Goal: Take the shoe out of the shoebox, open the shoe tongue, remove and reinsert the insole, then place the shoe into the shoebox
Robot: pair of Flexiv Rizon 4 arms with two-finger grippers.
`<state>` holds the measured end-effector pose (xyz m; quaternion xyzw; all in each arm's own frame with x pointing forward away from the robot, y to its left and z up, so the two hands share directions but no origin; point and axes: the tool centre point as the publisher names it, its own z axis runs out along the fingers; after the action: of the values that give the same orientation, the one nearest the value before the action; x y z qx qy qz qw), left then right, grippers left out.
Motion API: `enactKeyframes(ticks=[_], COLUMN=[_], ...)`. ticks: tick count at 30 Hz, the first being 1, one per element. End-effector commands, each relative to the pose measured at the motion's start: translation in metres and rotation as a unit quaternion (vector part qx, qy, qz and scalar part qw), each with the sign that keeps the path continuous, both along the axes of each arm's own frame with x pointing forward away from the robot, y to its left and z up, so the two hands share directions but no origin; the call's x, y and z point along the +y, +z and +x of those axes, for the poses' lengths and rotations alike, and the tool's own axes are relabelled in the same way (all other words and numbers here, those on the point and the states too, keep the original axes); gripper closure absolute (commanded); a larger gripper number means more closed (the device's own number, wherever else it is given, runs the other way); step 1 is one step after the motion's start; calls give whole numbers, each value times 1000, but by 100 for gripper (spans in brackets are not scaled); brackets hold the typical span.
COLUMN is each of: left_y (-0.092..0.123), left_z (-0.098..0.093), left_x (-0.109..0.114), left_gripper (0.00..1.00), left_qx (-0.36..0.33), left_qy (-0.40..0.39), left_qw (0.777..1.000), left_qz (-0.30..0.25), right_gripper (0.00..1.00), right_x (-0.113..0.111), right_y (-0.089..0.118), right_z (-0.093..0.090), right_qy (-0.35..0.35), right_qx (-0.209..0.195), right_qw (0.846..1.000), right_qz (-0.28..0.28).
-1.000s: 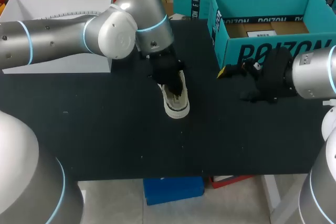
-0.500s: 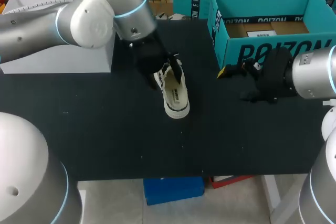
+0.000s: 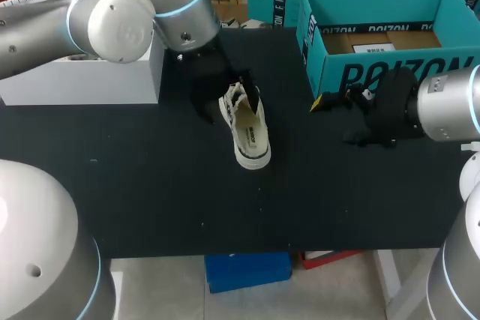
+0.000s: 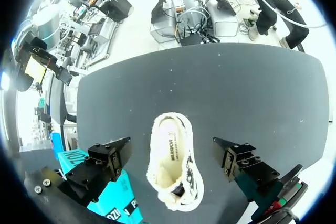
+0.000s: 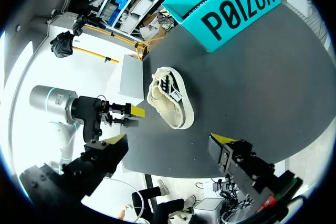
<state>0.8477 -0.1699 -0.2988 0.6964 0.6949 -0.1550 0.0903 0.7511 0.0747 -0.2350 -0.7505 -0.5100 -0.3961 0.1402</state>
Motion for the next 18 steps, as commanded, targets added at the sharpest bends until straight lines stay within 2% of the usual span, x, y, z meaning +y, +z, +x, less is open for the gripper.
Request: enactKeyframes(ticks=[1,8,10,12,18], left_y=[0,0,-6,-17,-30], left_z=[-1,-1,0,4,20], left_x=[0,0,3,8,11], left_gripper=[0,0,0,0,0], left_qx=[-2,-2,-13,-21,-20], left_qy=[1,1,3,11,29], left_qw=[1000,1000,1000,998,996], left_qz=[0,0,20,61,84], right_gripper=[0,0,0,0,0], right_x=[3,3,3,3,3], right_y=[0,0,0,0,0], right_z=[1,1,1,1,1], right_qy=[-2,-2,-2,-2,-2], right_qx=[0,0,0,0,0], right_qw=[1000,1000,1000,1000,1000], right_qz=[-2,-2,-2,-2,-2])
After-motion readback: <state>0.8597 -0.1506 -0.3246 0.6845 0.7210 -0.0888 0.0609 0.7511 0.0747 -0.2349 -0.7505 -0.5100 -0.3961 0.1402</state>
